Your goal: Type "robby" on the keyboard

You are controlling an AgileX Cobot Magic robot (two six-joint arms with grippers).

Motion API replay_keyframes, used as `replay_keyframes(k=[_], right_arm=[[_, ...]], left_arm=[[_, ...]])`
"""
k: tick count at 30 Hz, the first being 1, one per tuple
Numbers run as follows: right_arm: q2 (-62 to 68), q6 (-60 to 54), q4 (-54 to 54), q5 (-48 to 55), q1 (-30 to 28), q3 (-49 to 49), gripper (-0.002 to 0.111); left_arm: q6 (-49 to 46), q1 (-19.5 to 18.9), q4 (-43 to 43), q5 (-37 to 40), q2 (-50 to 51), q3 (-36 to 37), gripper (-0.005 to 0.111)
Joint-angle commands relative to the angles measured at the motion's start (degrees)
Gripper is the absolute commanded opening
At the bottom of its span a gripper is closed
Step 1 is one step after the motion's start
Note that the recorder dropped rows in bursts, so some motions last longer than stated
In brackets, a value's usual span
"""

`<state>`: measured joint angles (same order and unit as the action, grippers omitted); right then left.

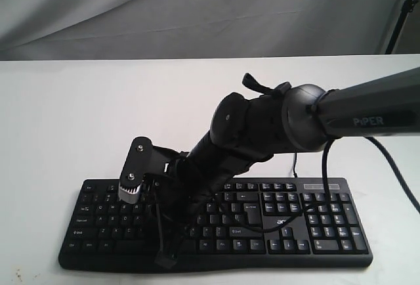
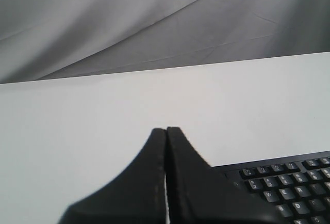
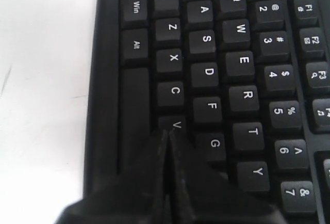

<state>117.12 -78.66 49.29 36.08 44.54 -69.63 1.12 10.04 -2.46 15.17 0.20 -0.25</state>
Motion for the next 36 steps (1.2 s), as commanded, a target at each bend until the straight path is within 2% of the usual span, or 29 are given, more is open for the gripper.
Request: replay_keyframes(k=[1, 28, 36], right_arm=[[-0.22, -0.76, 0.76, 0.27, 0.05, -0.14, 0.0], [1.76, -0.76, 1.49, 0.16, 0.05, -0.14, 0.0], [-1.58, 0.84, -1.14, 0.26, 0.05, -0.48, 0.0]], left_arm=[[0.16, 0.32, -0.27, -0.33, -0.2, 0.25, 0.0], [0.16, 0.32, -0.27, -0.33, -0.2, 0.25, 0.0], [0.16, 0.32, -0.27, -0.33, -0.2, 0.25, 0.0]])
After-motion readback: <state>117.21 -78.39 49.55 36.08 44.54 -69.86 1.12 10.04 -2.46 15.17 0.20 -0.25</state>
